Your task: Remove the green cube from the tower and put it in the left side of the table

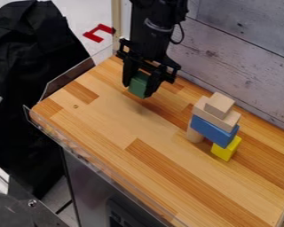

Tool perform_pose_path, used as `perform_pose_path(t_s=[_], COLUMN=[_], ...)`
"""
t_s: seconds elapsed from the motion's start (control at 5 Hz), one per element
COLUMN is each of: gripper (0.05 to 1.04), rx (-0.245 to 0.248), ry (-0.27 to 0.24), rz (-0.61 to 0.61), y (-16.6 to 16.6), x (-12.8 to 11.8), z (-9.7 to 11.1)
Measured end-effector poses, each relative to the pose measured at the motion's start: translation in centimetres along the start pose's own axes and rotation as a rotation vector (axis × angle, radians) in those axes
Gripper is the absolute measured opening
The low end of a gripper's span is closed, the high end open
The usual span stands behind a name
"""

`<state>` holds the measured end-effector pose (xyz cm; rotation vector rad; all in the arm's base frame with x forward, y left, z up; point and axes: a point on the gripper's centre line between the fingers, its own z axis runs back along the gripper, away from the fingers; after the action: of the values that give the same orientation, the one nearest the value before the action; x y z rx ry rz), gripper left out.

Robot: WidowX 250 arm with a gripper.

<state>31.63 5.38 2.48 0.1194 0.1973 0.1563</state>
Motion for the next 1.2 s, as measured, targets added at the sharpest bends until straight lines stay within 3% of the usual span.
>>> perform_pose_path(t_s=[0.4,0.6,0.8,1.0,1.2], gripper=[0.583,0.583,0.583,0.636,0.889], rx=[-0.059,-0.072,-0.113,-0.114,-0.108], ry=[-0.048,-0.055,-0.071,-0.071,-0.031], rz=[-0.041,-0.051,-0.065,-0.066,-0.041], y=[0.1,0.2,0.3,0.3,0.3], x=[0.7,1.0,1.5,1.8,1.5], z=[-0.3,-2.6,-3.3,-3.4,-4.0])
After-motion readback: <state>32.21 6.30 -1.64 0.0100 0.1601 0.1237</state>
